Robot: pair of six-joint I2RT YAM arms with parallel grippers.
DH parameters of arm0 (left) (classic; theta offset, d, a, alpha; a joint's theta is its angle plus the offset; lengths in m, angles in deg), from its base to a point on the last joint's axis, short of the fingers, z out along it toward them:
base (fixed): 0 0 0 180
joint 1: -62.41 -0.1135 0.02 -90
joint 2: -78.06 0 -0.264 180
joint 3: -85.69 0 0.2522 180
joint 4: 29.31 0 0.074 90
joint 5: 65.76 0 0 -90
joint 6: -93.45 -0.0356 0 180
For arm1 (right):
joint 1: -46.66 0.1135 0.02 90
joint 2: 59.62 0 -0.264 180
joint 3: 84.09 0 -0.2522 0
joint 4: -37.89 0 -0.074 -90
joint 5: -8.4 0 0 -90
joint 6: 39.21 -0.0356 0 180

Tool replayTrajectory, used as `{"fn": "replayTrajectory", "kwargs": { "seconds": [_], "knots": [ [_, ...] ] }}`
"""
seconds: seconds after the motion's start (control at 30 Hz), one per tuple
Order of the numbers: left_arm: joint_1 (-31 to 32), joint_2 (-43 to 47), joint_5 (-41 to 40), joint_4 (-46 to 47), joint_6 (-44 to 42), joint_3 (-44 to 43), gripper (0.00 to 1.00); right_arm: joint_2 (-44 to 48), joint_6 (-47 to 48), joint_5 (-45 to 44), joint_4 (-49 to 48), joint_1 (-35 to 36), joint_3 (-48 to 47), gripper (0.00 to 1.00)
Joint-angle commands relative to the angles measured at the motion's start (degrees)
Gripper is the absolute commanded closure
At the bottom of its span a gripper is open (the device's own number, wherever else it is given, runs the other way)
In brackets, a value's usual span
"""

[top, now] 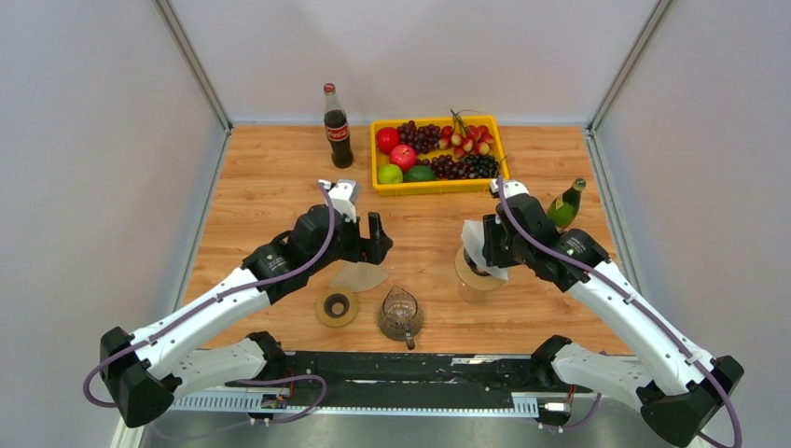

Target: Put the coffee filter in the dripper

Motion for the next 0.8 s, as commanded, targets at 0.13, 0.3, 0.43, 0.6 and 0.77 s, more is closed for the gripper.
{"fn": "replayTrajectory", "kwargs": {
  "seconds": [0.13, 0.3, 0.43, 0.6, 0.77],
  "knots": [
    [-0.44, 1.19, 0.26, 1.22, 0.20, 0.37, 0.00, 2.81, -0.06, -1.87, 0.41, -0.30, -4.17, 0.56],
    [-0.45, 1.08, 0.45, 1.25, 0.31, 0.36, 0.00, 3.83, 0.51, -2.10, 1.09, -0.30, -6.21, 0.47],
    [-0.48, 1.15, 0.54, 1.22, 0.30, 0.37, 0.00, 4.62, 0.86, -4.11, 1.74, -0.31, -7.98, 0.43],
    [-0.49, 1.12, 0.19, 1.00, 0.35, 0.37, 0.00, 5.35, 1.85, -3.96, 1.85, -0.30, -10.48, 0.43],
    [-0.49, 1.16, 0.08, 0.97, 0.48, 0.37, 0.00, 5.81, 3.82, 0.16, 1.73, -0.30, -13.70, 0.44]
  ]
}}
